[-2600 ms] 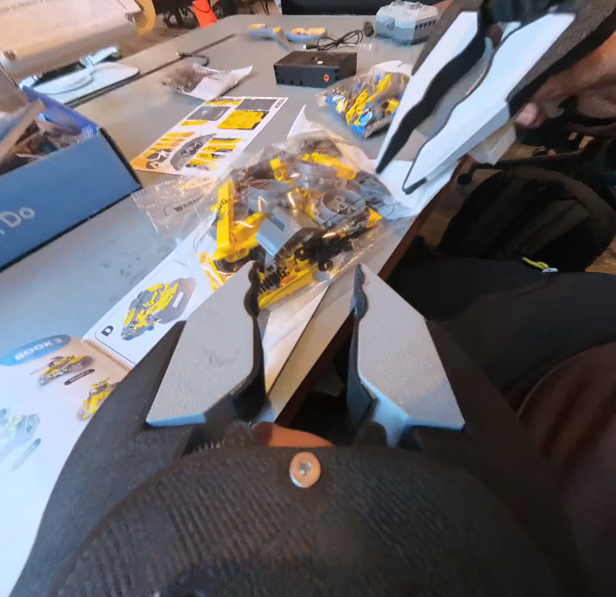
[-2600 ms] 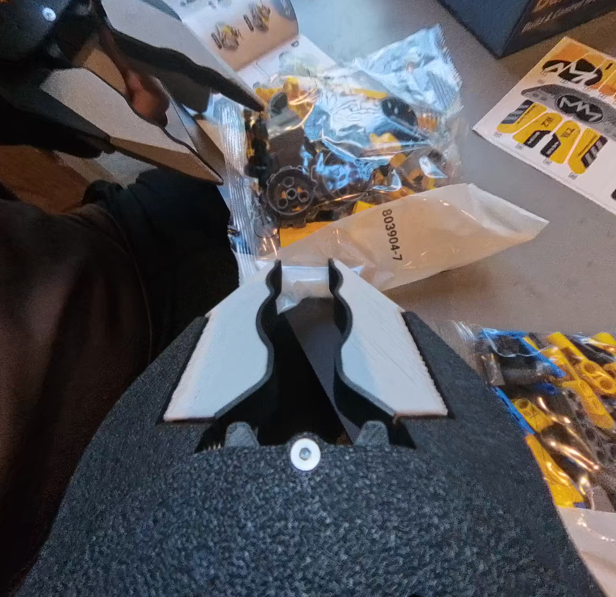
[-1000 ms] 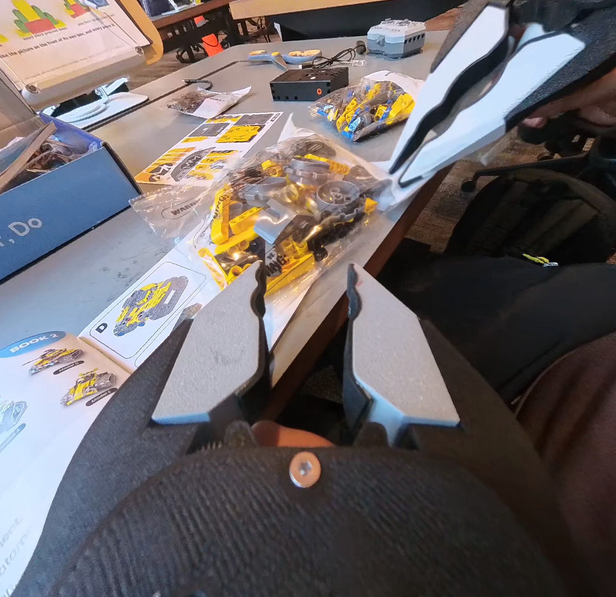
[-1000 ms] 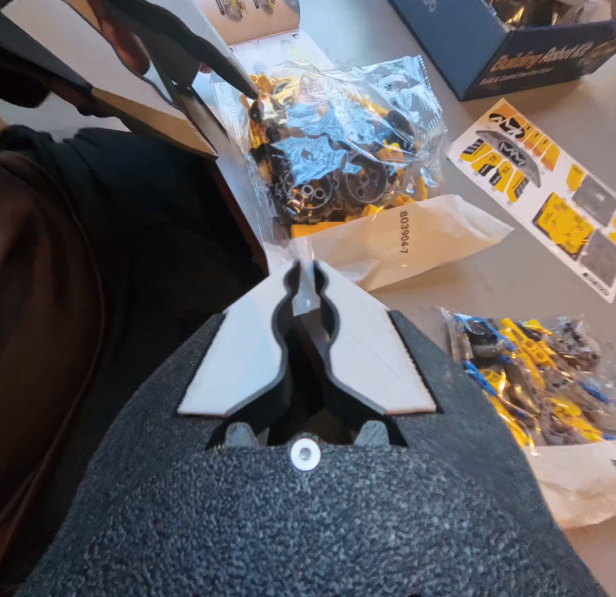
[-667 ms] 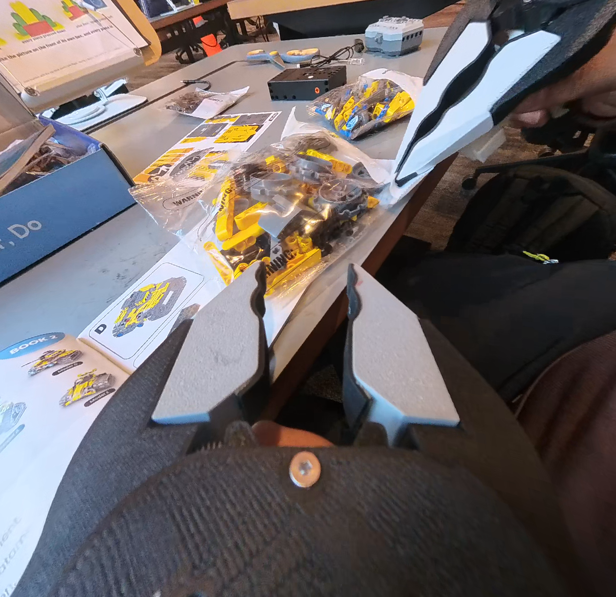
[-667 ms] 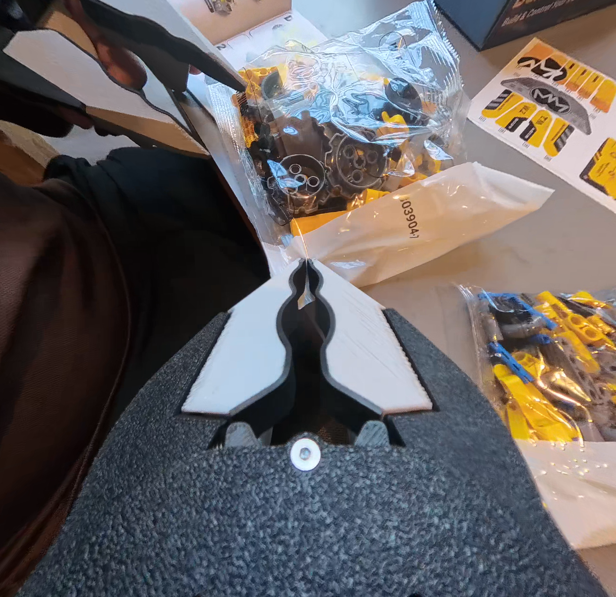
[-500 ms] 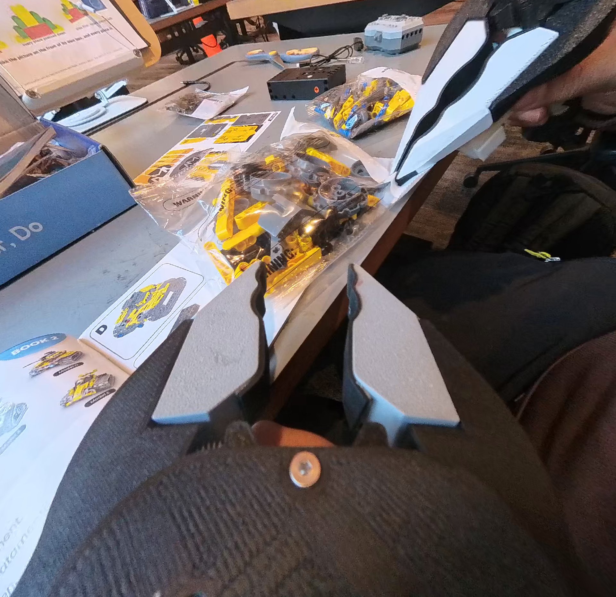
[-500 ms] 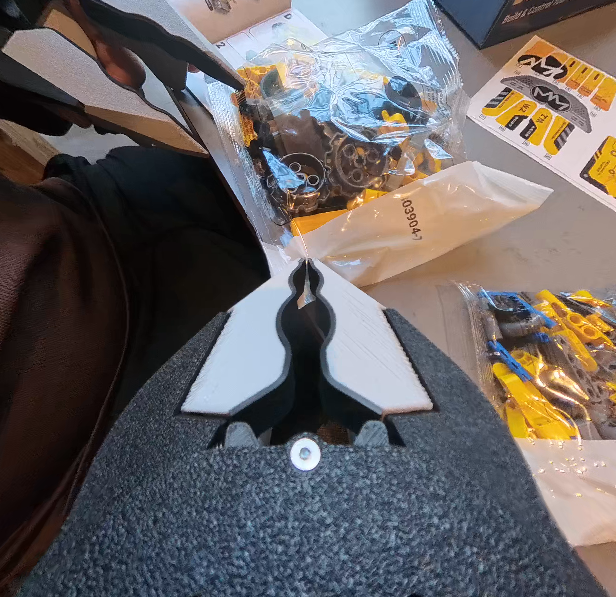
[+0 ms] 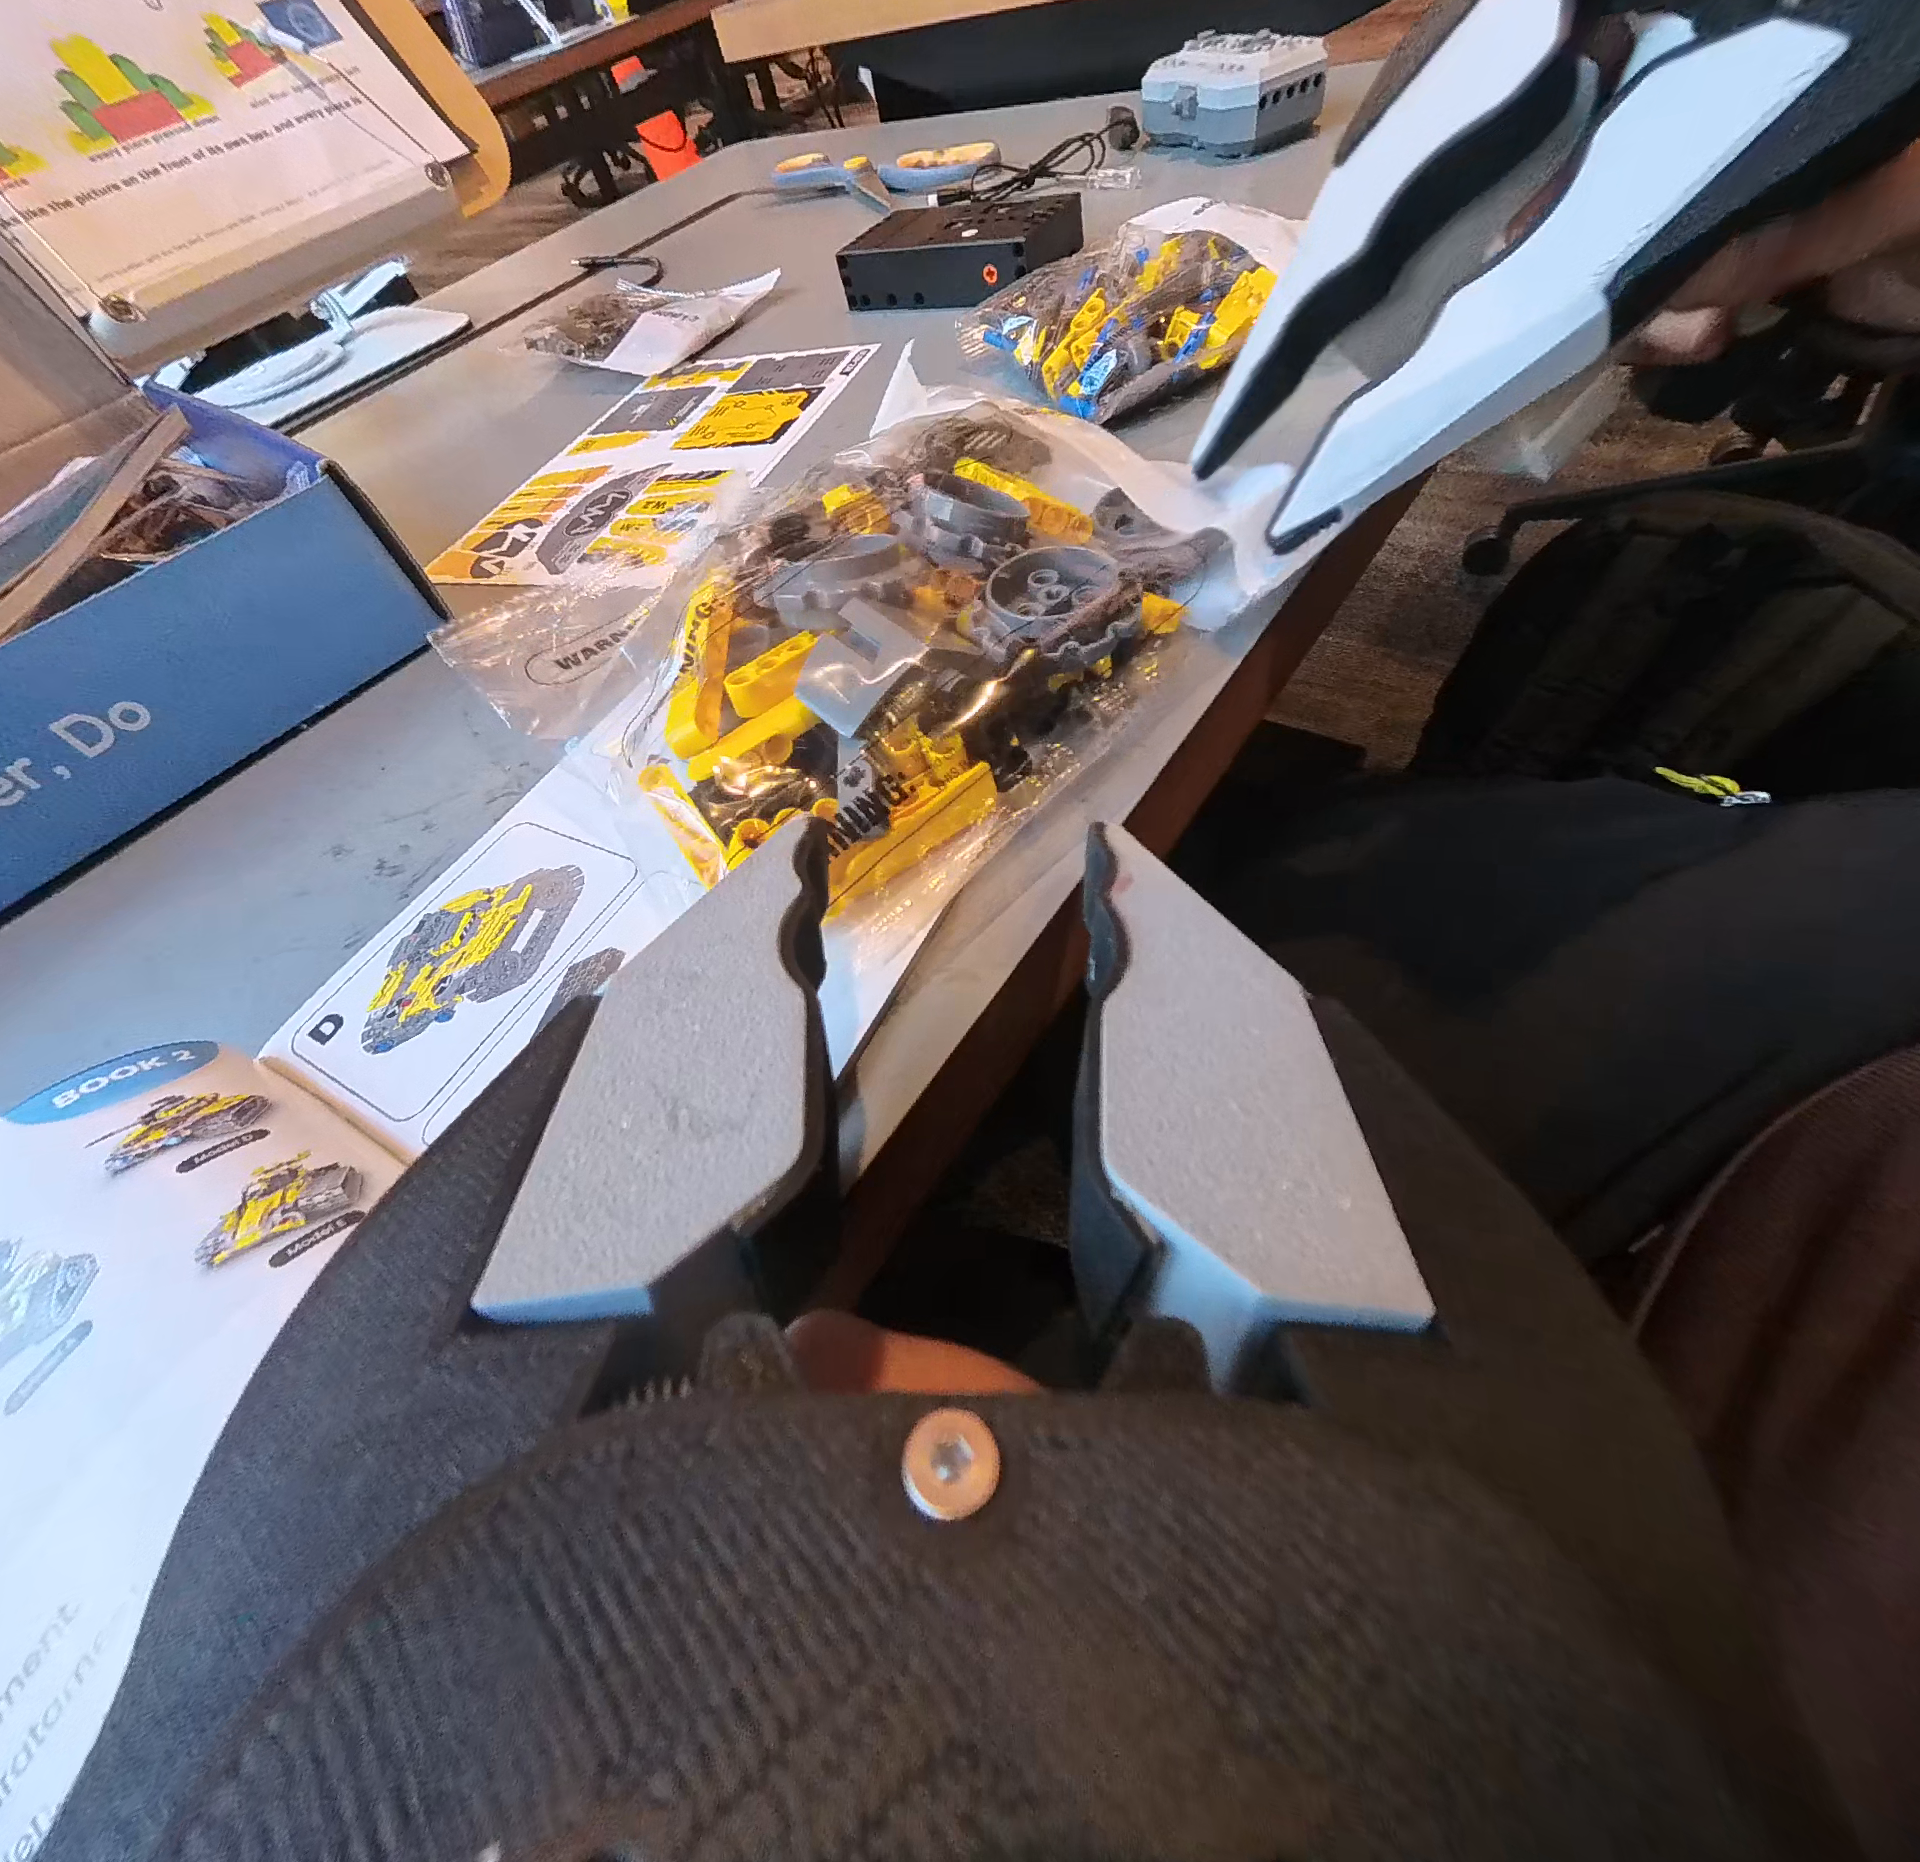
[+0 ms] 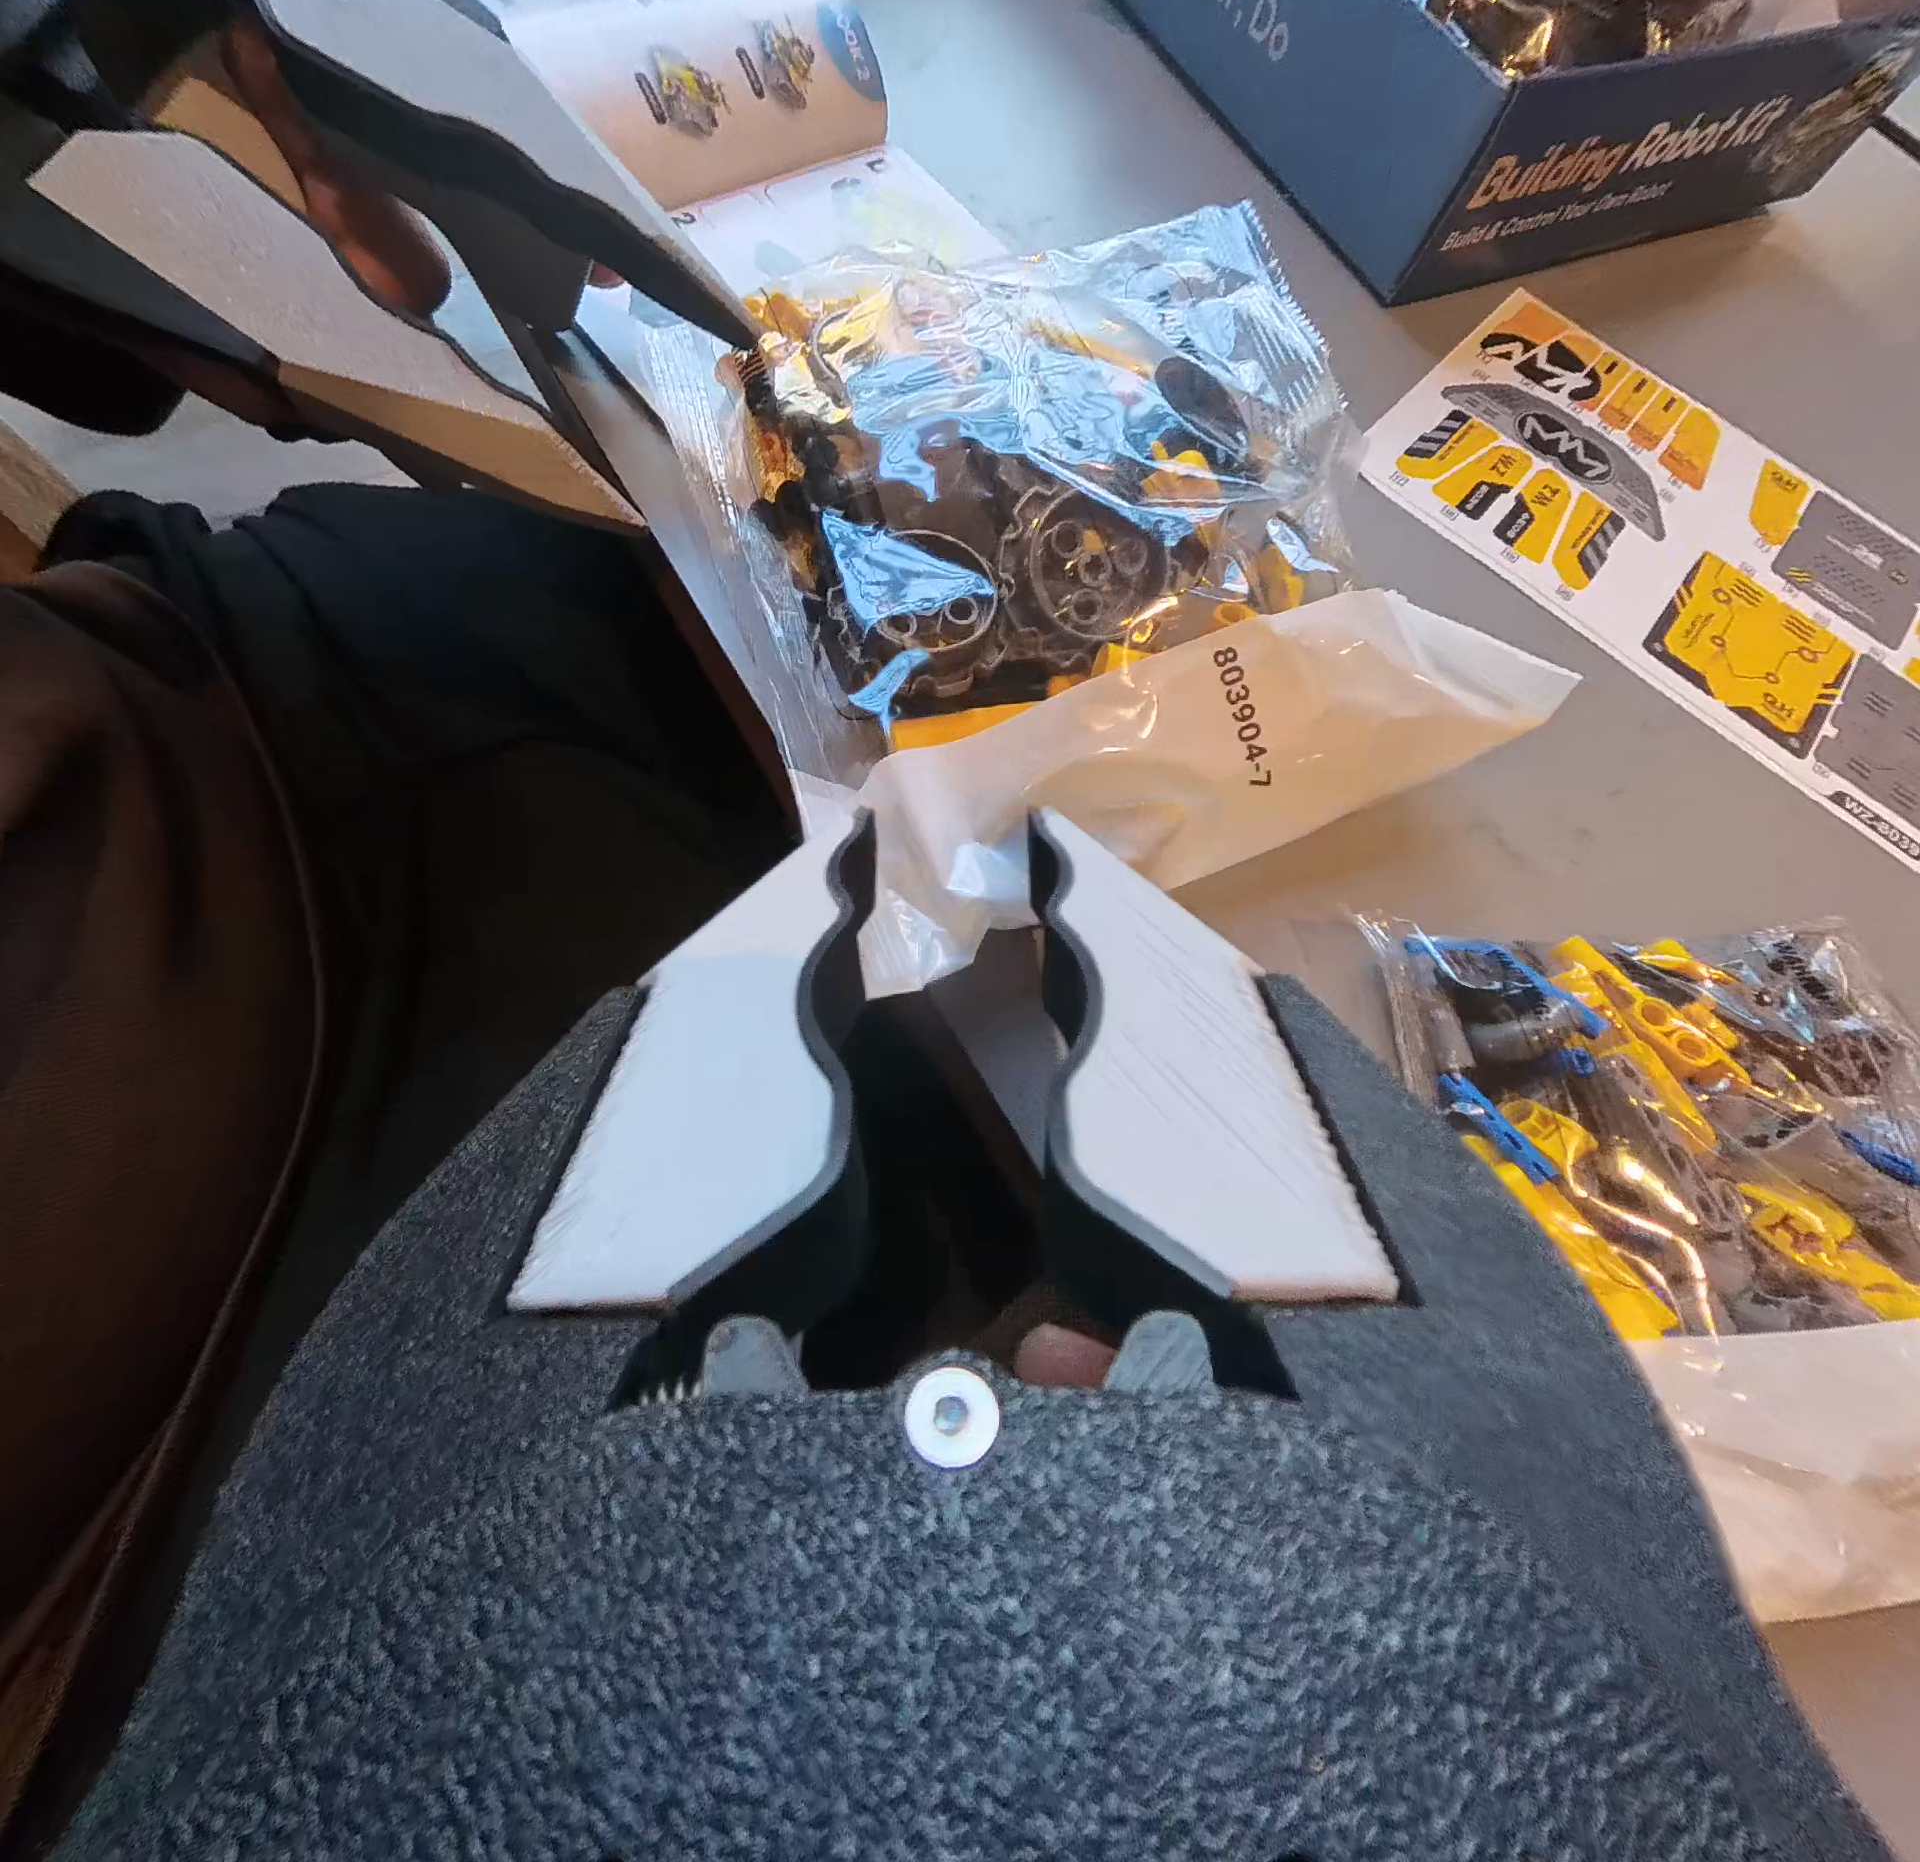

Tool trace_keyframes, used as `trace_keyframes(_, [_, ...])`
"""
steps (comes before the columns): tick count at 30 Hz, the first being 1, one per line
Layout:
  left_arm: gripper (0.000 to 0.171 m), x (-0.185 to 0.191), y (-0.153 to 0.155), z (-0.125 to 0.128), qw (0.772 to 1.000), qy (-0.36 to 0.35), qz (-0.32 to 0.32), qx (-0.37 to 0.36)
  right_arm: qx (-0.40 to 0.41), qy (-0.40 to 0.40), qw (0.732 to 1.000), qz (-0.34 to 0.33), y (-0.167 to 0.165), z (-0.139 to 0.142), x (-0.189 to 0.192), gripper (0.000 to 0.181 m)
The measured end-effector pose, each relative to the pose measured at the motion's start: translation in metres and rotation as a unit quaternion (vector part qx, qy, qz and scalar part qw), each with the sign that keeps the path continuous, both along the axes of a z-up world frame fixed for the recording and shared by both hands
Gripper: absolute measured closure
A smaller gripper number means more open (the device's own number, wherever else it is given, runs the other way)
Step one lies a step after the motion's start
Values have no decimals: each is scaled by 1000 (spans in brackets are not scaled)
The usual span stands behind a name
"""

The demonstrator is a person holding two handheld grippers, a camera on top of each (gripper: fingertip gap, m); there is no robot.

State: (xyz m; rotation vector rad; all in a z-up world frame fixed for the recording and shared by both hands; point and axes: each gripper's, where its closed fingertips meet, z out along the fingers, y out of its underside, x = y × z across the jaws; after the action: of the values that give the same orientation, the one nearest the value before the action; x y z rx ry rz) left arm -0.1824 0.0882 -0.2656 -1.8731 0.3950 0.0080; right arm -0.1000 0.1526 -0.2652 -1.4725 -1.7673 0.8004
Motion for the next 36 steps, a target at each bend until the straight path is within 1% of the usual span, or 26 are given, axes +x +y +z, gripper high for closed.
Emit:
trace_keyframes(3, [125, 0, 0, 0, 1000, 0, 0, 1, -2, 3, 1000, 4, -1, 1, -1, 149])
trace_keyframes(6, [125, 0, 0, 0, 1000, 1, 0, 2, -4, -14, 1000, 4, -1, -7, -1, 145])
trace_keyframes(7, [125, 0, 0, 0, 1000, 1, 0, 2, -5, -14, 1000, 3, -1, -7, -2, 147])
trace_keyframes(8, [125, 0, 0, 0, 1000, 1, -1, 2, -5, -15, 1000, 0, 0, -7, -2, 154])
trace_keyframes(10, [125, 0, 0, 0, 1000, 0, 0, 2, -3, -17, 1000, -3, 1, -7, -4, 162])
trace_keyframes(12, [125, -1, 1, 0, 1000, 0, 0, 2, 18, -15, 1000, -4, 1, -5, -6, 178])
trace_keyframes(16, [125, -1, 1, 0, 1000, -1, 3, 0, 103, -9, 994, -27, 10, 7, -13, 181])
trace_keyframes(19, [125, -1, 1, 1, 1000, 0, 5, 0, 124, 8, 991, -48, 20, 24, -20, 181])
trace_keyframes(22, [125, 0, 0, 4, 1000, 2, 5, 5, 136, 29, 988, -73, 41, 49, -29, 181])
trace_keyframes(27, [125, -1, -3, 6, 1000, 7, 6, 11, 183, 48, 977, -101, 83, 90, -52, 181])
trace_keyframes(32, [125, -6, -4, 5, 1000, 5, 10, 10, 234, 68, 960, -139, 128, 135, -73, 181])
trace_keyframes(36, [125, -4, -5, 3, 1000, 6, 4, 6, 251, 71, 952, -163, 164, 156, -85, 181])
